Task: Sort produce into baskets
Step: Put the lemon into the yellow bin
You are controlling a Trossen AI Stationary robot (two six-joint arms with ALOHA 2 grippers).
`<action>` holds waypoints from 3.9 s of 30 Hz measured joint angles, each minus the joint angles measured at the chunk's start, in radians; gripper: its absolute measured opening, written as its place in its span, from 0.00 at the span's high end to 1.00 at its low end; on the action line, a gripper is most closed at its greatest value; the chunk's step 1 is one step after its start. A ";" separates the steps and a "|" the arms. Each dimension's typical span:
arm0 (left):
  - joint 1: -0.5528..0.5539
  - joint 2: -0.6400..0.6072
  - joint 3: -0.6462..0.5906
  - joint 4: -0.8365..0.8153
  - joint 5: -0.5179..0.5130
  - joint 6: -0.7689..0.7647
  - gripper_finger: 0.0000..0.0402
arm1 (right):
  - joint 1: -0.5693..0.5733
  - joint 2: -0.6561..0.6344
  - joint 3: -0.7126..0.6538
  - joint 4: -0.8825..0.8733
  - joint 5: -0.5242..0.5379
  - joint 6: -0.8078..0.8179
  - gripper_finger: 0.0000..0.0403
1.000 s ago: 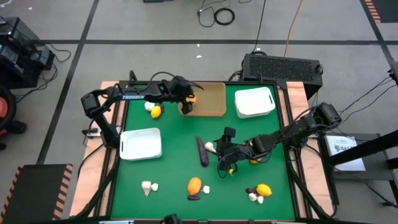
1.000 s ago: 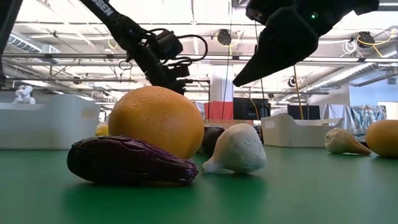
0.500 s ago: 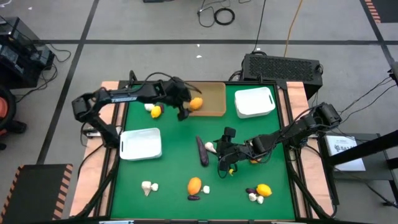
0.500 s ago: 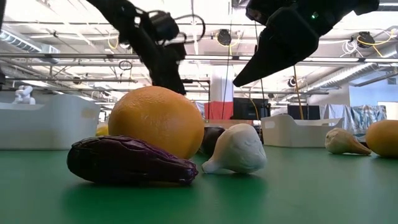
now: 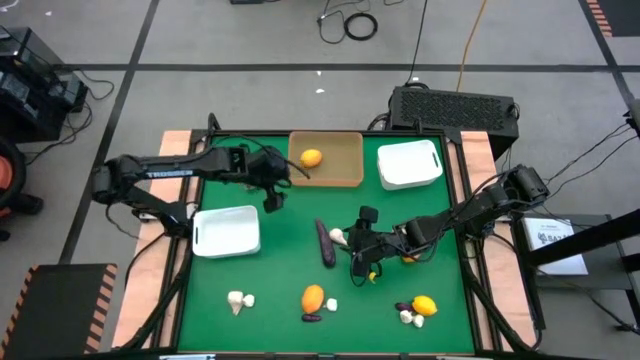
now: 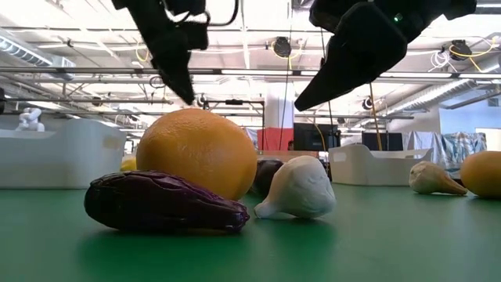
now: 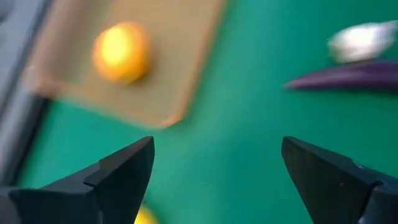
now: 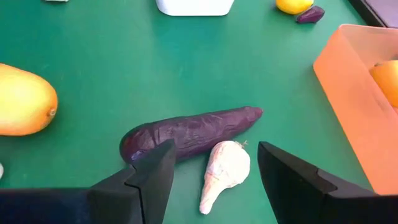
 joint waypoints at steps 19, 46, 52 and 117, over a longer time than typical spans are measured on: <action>0.312 0.167 -0.084 -0.116 -0.039 -0.210 0.18 | 0.000 0.000 0.000 0.000 -0.001 0.000 0.46; 0.310 0.185 -0.178 -0.019 -0.047 -0.203 0.21 | 0.000 0.000 0.000 -0.001 -0.001 -0.011 0.46; 0.309 0.185 -0.178 -0.019 -0.047 -0.203 0.30 | 0.000 0.000 0.000 -0.001 -0.001 -0.011 0.46; 0.198 0.245 -0.076 0.605 0.145 -0.202 0.47 | 0.000 0.000 0.000 -0.006 -0.001 -0.011 0.46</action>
